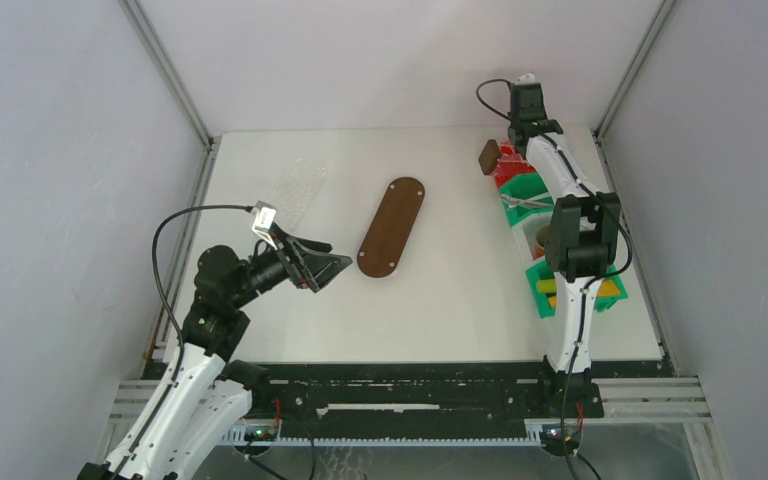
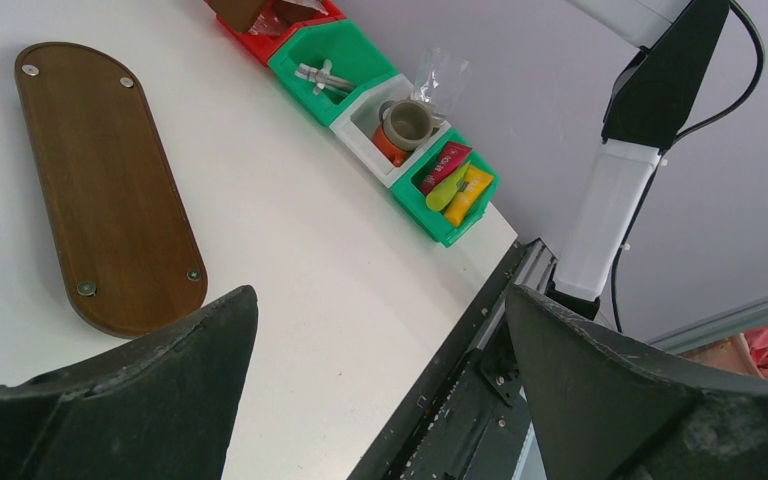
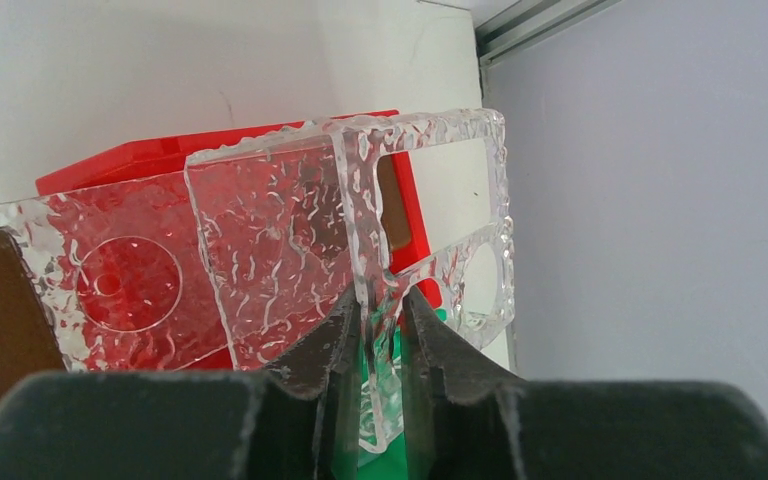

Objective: Prepare toiletry sets of a toothbrush and toothpaste on the tray
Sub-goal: Pick up the toothpaste holder from the storage box.

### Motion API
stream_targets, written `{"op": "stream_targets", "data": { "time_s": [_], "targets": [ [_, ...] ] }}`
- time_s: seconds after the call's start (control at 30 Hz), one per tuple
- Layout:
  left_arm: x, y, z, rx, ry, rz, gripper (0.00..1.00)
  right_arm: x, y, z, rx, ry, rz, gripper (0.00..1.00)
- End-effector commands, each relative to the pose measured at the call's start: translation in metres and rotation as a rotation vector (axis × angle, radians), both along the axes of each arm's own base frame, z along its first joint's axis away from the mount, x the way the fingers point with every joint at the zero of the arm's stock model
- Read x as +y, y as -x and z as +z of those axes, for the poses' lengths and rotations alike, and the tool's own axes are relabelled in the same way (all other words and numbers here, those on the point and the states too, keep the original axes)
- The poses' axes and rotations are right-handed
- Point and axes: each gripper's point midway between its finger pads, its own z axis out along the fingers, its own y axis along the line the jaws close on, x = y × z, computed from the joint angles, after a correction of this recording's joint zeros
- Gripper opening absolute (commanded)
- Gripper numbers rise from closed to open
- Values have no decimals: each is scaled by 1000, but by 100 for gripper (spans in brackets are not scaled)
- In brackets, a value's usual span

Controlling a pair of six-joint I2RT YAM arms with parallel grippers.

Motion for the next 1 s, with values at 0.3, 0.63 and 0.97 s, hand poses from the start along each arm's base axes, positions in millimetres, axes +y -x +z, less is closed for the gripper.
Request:
{"op": "stream_targets", "data": {
  "time_s": [0.3, 0.63, 0.97],
  "targets": [
    [-2, 5, 4, -30, 22, -20, 98, 12, 7, 96, -229, 46, 17, 0],
    [-3, 6, 5, -35, 33, -30, 98, 9, 21, 117, -283, 64, 16, 0],
    [-3, 3, 12, -48, 89, -42, 98, 62, 71, 168, -393, -9, 166, 0]
  ]
}}
